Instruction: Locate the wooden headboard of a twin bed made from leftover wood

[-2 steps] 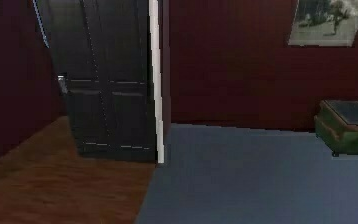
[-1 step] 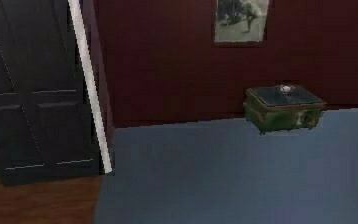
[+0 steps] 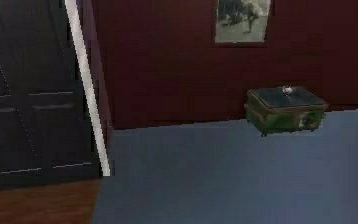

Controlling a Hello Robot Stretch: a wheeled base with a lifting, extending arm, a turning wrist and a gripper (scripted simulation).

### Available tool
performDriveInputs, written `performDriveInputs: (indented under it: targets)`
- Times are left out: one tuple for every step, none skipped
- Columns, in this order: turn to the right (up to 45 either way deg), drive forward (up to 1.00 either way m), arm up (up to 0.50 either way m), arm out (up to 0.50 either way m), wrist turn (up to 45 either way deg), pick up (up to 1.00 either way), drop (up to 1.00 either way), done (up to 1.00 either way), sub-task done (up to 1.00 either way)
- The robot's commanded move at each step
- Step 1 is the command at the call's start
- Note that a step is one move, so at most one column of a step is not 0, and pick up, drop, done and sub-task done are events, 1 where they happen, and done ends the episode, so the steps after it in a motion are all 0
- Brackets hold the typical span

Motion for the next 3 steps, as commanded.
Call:
performDriveInputs:
  targets:
    - [-45.0, 0.0, 0.0, 0.0, 0.0, 0.0, 0.0, 0.0, 0.0]
    - [-33.0, 0.0, 0.0, 0.0, 0.0, 0.0, 0.0, 0.0, 0.0]
    - [0.0, 1.0, 0.0, 0.0, 0.0, 0.0, 0.0, 0.0, 0.0]
